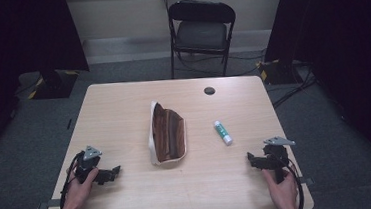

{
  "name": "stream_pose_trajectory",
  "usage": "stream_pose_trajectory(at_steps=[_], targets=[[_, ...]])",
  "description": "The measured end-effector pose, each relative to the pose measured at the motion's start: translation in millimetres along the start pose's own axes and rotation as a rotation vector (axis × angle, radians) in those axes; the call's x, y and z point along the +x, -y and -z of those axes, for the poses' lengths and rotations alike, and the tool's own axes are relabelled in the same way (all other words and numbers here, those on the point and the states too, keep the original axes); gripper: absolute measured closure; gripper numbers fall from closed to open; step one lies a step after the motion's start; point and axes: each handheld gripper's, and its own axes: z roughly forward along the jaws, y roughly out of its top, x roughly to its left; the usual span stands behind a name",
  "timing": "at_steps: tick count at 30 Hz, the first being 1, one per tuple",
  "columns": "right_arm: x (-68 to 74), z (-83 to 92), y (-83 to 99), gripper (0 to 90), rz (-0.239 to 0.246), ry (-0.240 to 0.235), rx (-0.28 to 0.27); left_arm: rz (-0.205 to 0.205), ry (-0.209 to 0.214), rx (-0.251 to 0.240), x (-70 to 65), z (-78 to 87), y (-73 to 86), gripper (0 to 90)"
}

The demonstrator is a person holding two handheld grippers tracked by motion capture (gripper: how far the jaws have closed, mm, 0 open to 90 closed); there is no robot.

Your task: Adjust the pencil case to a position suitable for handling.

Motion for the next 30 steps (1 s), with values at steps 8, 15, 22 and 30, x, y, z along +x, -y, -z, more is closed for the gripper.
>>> stream_pose_trajectory(at_steps=[8,15,22,30], targets=[[-1.1,-1.3,-0.7,8.8,-0.016,0.021,0.008,0.014,-0.005,-0.007,-2.1,0.5,-0.8,3.5],[-1.1,-0.1,0.4,8.9,-0.004,0.006,0.009,-0.015,-0.029,-0.004,-6.1,6.7,-2.1,16.8],[-0.8,-0.1,0.3,8.9,0.002,0.0,0.009,-0.018,-0.019,-0.029,-18.5,15.6,-3.4,17.2],[-0.8,-0.9,-0.4,8.8,0.009,-0.009,0.01,-0.068,0.041,-0.09,-42.8,24.5,-16.6,17.4]])
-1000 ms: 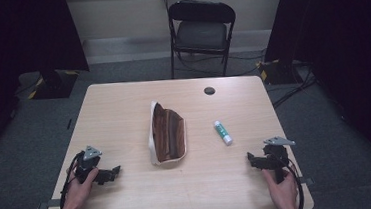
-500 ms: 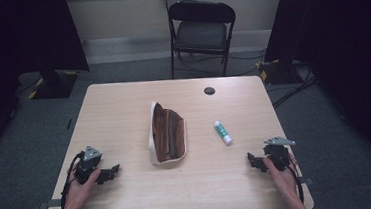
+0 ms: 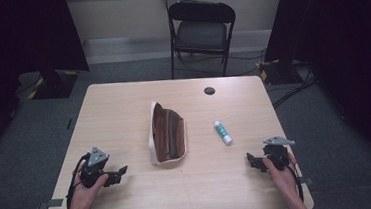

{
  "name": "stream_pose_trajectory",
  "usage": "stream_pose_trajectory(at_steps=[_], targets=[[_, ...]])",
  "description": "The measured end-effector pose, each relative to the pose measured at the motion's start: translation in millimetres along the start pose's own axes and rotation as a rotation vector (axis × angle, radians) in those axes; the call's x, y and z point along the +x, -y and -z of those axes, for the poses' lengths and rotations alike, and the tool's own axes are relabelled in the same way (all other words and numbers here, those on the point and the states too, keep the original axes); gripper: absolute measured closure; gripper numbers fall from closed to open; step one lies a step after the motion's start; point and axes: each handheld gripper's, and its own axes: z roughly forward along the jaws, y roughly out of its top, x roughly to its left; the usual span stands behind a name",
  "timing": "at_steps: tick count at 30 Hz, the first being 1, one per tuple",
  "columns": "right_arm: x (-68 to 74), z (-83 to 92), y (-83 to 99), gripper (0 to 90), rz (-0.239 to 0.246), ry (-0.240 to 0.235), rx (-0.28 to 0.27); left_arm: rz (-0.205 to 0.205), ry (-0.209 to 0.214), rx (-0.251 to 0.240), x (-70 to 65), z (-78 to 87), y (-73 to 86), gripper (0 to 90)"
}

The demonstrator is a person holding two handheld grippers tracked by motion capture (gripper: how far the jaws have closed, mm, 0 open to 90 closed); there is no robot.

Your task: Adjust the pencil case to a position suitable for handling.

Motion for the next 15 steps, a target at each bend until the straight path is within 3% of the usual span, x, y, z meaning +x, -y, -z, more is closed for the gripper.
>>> stream_pose_trajectory(at_steps=[3,5,10,15], targets=[[0.0,0.0,0.0,8.8,0.0,0.0,0.0,-0.011,0.018,-0.015,-7.7,0.0,-5.2,17.5],[0.0,0.0,0.0,8.8,0.0,0.0,0.0,-0.012,0.059,-0.037,-11.9,0.6,-8.7,17.4],[-0.2,-0.3,-0.2,8.7,0.003,-0.002,-0.001,-0.014,0.112,-0.079,-26.2,5.1,-20.3,20.6],[-0.3,-0.7,-0.7,8.7,0.005,-0.004,-0.001,-0.044,0.129,-0.123,-38.2,6.7,-38.0,20.7]])
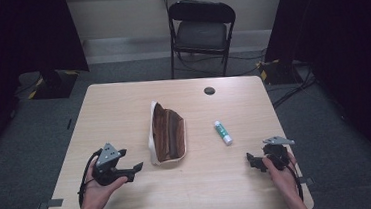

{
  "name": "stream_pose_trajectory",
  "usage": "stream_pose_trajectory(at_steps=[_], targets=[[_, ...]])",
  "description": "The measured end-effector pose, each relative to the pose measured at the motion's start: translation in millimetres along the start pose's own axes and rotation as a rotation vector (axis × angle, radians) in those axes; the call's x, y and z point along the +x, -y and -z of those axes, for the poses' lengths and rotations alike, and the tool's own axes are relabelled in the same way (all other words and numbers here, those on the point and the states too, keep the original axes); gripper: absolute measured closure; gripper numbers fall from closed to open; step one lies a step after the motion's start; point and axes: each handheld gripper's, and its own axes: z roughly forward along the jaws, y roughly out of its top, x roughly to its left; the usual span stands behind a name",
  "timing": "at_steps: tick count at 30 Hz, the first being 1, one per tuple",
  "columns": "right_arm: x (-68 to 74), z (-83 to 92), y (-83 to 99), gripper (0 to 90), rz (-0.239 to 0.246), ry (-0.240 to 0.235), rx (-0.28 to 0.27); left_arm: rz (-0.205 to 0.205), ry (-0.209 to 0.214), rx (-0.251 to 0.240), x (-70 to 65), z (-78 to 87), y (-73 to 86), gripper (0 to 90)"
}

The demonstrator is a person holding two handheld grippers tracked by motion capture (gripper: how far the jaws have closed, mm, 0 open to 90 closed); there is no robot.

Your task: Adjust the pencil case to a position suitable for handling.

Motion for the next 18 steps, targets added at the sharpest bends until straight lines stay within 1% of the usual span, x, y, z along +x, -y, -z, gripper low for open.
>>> stream_pose_trajectory(at_steps=[3,4,5,6,7,8,9,11,12,13,14,15,16,17,18], targets=[[0.0,-0.1,0.0,8.7,0.001,-0.001,-0.001,-0.022,0.006,-0.007,-4.3,-3.4,-9.1,21.3],[0.0,0.0,0.0,8.7,0.0,0.001,0.0,-0.027,0.005,-0.018,-6.0,-4.8,-12.6,22.0],[0.0,0.0,0.0,8.8,0.0,-0.001,0.0,-0.023,0.011,-0.021,-7.1,-5.9,-14.5,22.7],[0.0,0.0,0.0,8.7,0.0,-0.001,0.0,-0.034,0.016,-0.023,-8.2,-8.1,-17.5,22.9],[0.0,0.0,0.0,8.8,0.001,-0.001,0.0,-0.054,0.028,-0.015,-8.1,-10.5,-20.4,24.7],[0.0,0.0,0.0,8.8,0.001,-0.001,0.0,-0.054,0.028,-0.015,-8.1,-10.5,-20.4,26.3],[0.0,-0.1,0.0,8.8,0.001,-0.002,-0.001,-0.029,0.031,-0.024,-9.6,-15.6,-24.2,26.3],[0.0,-0.1,0.0,8.8,0.001,-0.001,-0.001,-0.033,0.032,-0.034,-9.1,-23.7,-29.5,28.0],[0.0,0.0,0.0,8.7,0.0,-0.001,0.0,-0.037,0.026,-0.029,-9.6,-27.7,-31.2,28.5],[0.0,0.0,0.0,8.8,0.001,-0.001,0.0,-0.034,0.03,-0.028,-10.0,-30.5,-32.4,28.5],[0.0,0.0,0.0,8.8,0.0,0.0,0.0,-0.025,0.025,-0.04,-10.9,-34.5,-34.5,28.6],[0.0,0.0,0.0,8.7,0.0,-0.001,0.0,-0.02,0.02,-0.041,-11.0,-37.0,-36.5,28.9],[0.0,0.0,0.0,8.8,0.0,-0.001,0.0,-0.005,0.025,-0.049,-12.3,-40.5,-38.0,29.0],[0.0,-0.1,0.0,8.8,0.001,-0.001,-0.001,-0.017,0.02,-0.049,-12.1,-43.6,-39.6,29.0],[0.0,-0.1,0.0,8.8,0.001,-0.001,0.0,-0.024,0.003,-0.044,-12.1,-46.7,-40.5,29.0]])
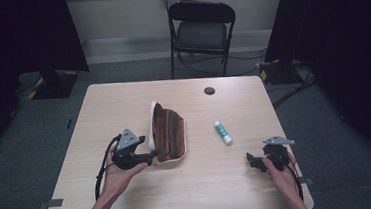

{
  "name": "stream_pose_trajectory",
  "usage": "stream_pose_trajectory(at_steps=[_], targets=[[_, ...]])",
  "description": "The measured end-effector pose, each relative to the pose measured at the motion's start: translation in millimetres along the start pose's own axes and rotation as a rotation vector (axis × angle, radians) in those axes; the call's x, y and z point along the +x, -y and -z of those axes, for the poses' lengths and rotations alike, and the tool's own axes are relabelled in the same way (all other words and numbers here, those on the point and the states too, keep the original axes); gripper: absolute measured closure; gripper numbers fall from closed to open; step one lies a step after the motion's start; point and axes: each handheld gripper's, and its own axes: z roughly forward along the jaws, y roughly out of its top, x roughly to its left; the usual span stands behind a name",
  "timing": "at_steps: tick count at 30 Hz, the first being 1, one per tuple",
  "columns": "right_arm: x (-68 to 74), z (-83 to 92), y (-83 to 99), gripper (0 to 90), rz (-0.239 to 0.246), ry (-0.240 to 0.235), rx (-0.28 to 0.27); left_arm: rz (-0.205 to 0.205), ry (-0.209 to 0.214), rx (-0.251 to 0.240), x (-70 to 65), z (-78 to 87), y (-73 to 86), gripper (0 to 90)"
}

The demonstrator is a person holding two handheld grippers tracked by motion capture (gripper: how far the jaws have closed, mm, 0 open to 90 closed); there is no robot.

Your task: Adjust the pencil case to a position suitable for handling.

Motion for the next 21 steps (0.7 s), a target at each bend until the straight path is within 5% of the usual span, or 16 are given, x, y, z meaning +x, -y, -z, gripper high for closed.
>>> stream_pose_trajectory(at_steps=[5,8,12,13,21], targets=[[0.1,0.1,0.0,8.9,0.0,0.0,0.0,0.029,-0.027,-0.001,2.4,-10.5,0.7,36.9],[0.1,0.1,0.1,8.9,0.0,0.0,0.0,0.043,0.002,0.01,1.9,-12.4,0.9,43.0],[0.1,0.1,0.1,8.9,0.0,0.0,0.0,-0.005,-0.035,0.03,3.8,-11.9,1.9,48.0],[0.1,0.1,0.1,8.9,0.0,0.0,0.0,0.019,-0.028,0.029,4.2,-12.2,3.4,49.3],[0.1,0.0,0.1,8.9,0.0,0.001,-0.001,0.024,-0.017,0.038,14.5,-4.5,7.0,68.0]])
